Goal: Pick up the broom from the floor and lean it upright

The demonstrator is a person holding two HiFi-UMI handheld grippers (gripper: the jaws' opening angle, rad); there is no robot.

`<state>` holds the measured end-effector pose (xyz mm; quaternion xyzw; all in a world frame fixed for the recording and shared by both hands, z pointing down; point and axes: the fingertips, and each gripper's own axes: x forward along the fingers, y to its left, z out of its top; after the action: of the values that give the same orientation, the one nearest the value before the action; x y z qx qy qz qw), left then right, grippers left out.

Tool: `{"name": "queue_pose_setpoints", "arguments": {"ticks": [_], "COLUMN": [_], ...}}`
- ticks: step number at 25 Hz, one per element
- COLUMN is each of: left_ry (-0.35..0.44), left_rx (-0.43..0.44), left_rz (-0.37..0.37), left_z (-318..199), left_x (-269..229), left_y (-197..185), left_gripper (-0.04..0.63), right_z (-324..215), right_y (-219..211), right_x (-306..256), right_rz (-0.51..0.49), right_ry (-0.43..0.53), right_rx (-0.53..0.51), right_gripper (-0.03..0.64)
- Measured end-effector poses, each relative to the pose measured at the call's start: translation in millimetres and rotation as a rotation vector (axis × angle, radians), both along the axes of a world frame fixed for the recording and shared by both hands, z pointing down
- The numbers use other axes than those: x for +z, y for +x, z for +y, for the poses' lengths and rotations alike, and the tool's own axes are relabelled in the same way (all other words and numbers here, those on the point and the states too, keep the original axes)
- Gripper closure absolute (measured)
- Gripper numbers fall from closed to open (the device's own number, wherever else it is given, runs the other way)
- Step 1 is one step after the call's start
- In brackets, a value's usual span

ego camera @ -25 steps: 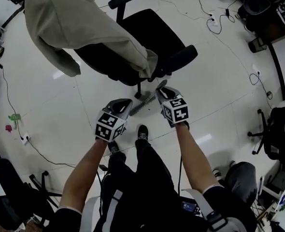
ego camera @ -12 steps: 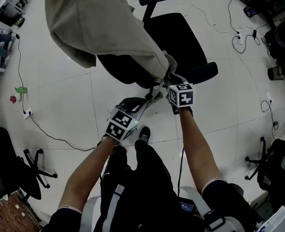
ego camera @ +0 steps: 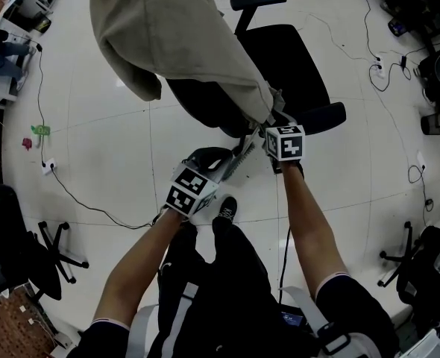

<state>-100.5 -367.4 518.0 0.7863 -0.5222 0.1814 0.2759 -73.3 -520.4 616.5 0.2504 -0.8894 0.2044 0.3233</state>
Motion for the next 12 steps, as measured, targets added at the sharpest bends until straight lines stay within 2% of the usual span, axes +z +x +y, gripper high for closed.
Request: {"name": "queue_pose_setpoints", "arguments": {"ticks": [8, 12], "left_ry": [0.025, 0.046], "left_rx": [0.066, 0.112], "left_rz": [0.027, 0.081], "left_z": [6.7, 5.4], "left_x": [-12.0, -29.4], "left_y": [5.0, 17.6], "left_gripper": [0.595, 0.595], "right_z": [2.2, 23.0], "right_y": [23.7, 44.8], "right_x": [-59.0, -94.8], "right_rz": [-0.064, -0.078], "right_ry": [0.090, 0.130], "right_rx": [0.078, 0.118], "right_gripper": [0.411, 0.466]}}
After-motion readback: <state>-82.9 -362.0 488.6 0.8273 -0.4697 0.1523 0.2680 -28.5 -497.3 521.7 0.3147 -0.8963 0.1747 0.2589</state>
